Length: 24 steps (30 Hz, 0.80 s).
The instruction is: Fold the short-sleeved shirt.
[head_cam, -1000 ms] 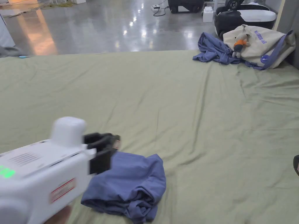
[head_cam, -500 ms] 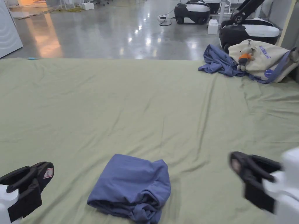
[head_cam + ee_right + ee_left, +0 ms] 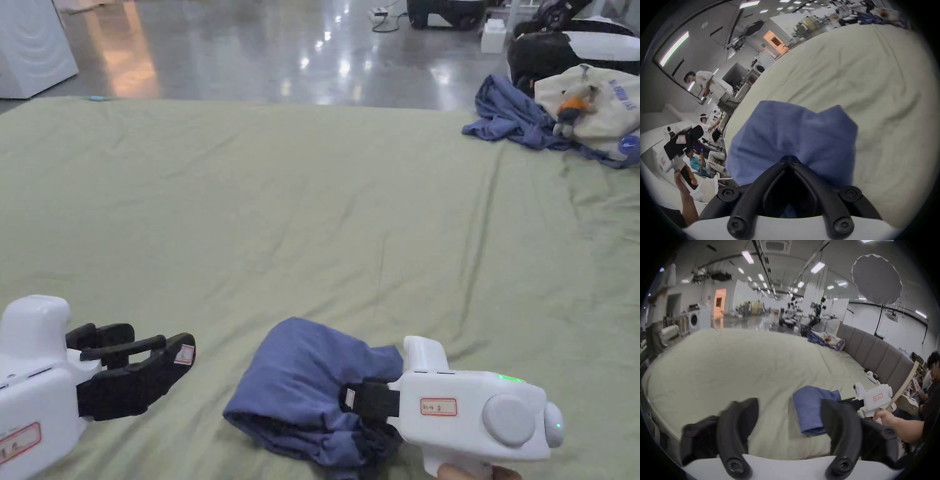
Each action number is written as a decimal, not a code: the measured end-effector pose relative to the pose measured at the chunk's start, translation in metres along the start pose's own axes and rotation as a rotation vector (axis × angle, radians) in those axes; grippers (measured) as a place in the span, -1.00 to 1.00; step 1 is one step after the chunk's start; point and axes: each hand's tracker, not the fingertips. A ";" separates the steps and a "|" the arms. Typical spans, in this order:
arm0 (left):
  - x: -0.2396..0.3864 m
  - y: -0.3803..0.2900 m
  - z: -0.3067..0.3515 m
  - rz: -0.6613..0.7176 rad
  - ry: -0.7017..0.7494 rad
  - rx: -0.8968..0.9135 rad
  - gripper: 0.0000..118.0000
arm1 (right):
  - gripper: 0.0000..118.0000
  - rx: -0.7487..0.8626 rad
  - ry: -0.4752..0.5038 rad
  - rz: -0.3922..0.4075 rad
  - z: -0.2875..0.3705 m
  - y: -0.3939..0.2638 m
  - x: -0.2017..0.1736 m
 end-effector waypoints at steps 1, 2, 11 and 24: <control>-0.005 0.002 -0.009 0.027 -0.042 -0.013 0.54 | -0.97 -0.001 -0.010 0.010 0.000 0.000 0.001; -0.013 0.003 -0.018 0.065 -0.092 -0.019 0.54 | -0.97 0.001 -0.024 0.027 0.000 -0.001 -0.001; -0.037 0.023 -0.153 0.389 -0.239 -0.446 0.54 | -0.97 0.005 -0.035 0.034 0.000 -0.004 -0.004; 0.005 0.019 -0.177 0.274 -0.248 -0.588 -0.23 | -0.97 0.017 -0.004 0.014 0.001 -0.005 0.002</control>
